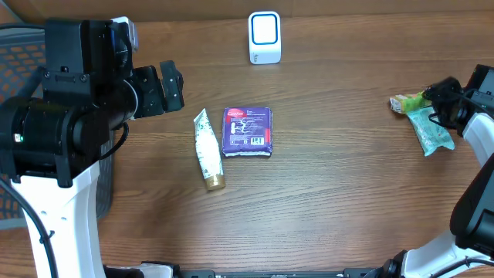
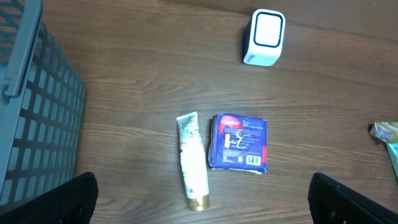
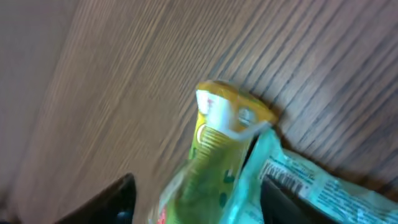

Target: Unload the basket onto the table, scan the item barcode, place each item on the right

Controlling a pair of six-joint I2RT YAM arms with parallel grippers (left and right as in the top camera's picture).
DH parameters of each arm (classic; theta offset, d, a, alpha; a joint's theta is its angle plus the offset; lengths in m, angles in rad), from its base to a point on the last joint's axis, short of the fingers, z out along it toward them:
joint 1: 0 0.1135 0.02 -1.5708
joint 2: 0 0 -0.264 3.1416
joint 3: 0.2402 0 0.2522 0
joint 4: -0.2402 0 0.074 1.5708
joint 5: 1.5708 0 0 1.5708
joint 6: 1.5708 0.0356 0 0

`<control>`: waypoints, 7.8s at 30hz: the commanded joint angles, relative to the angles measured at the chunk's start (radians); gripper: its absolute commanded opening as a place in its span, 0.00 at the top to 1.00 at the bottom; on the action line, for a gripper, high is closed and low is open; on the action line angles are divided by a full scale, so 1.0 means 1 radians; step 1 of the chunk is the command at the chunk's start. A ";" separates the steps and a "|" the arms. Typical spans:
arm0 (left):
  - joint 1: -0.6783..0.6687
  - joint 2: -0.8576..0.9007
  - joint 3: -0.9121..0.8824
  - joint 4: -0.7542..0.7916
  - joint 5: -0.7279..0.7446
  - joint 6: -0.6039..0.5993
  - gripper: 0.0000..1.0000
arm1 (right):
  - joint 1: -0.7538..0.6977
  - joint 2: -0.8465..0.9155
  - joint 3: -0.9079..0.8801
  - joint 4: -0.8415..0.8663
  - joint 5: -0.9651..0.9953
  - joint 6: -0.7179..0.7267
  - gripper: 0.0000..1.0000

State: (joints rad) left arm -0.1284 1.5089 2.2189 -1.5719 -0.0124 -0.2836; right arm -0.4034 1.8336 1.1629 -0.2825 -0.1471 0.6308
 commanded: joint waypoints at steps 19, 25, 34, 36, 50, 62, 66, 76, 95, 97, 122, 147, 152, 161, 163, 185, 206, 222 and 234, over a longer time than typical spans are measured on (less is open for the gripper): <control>0.003 0.008 0.008 0.002 -0.006 0.015 0.00 | 0.282 -0.215 0.305 -0.546 -0.309 -0.250 0.18; 0.004 0.008 0.008 0.001 -0.006 0.015 0.01 | 0.532 -0.134 0.295 -0.542 -0.301 -0.349 0.12; 0.004 0.008 0.008 0.001 -0.006 0.015 0.00 | 0.723 0.046 0.295 -0.439 -0.299 -0.378 0.18; 0.004 0.008 0.008 0.001 -0.006 0.015 0.00 | 0.741 0.080 0.295 -0.422 -0.297 -0.397 0.22; 0.004 0.008 0.008 0.001 -0.006 0.015 0.00 | 0.757 0.300 0.295 -0.085 -0.283 -0.505 0.23; 0.004 0.008 0.008 0.002 -0.006 0.015 0.00 | 0.758 0.323 0.295 -0.095 -0.424 -0.471 0.43; 0.004 0.008 0.008 0.001 -0.006 0.015 0.00 | 0.758 0.323 0.295 -0.161 -0.424 -0.471 0.51; 0.004 0.008 0.008 0.001 -0.006 0.015 0.00 | 0.756 0.322 0.295 -0.216 -0.439 -0.404 0.88; 0.004 0.008 0.008 0.001 -0.006 0.015 0.00 | 0.570 0.019 0.305 -0.727 -0.339 -0.396 0.81; 0.004 0.008 0.008 0.001 -0.006 0.015 0.01 | 0.574 -0.014 0.305 -0.734 -0.291 -0.436 0.68; 0.004 0.008 0.008 0.002 -0.006 0.015 0.01 | 0.670 0.196 0.296 -0.591 -0.370 -1.163 0.17; 0.004 0.008 0.008 0.002 -0.006 0.015 0.00 | 0.691 0.232 0.300 -0.579 -0.378 0.048 0.96; 0.004 0.008 0.008 0.001 -0.006 0.015 0.01 | 0.742 0.232 0.297 -0.542 -0.198 0.205 0.91; 0.004 0.008 0.008 0.001 -0.006 0.015 0.01 | 0.752 0.232 0.297 -0.536 -0.168 0.069 0.30; 0.004 0.008 0.008 0.002 -0.006 0.015 0.00 | 0.742 0.232 0.297 -0.519 -0.182 -0.017 0.30; 0.004 0.008 0.008 0.002 -0.006 0.015 0.00 | 0.651 0.328 0.296 -0.394 -0.603 -0.640 0.29; 0.004 0.008 0.008 0.002 -0.006 0.015 0.00 | 0.578 0.268 0.472 -0.566 -0.797 -0.557 0.86; 0.004 0.008 0.008 0.001 -0.006 0.015 0.00 | 0.637 -0.213 0.546 -0.647 -0.331 -0.578 0.93; 0.004 0.008 0.007 0.002 -0.006 0.015 0.01 | 0.657 -0.294 0.546 -0.625 -0.265 -0.582 0.95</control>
State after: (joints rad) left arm -0.1284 1.5089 2.2189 -1.5719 -0.0124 -0.2840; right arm 0.2459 1.5558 1.6829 -0.9268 -0.4377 0.0528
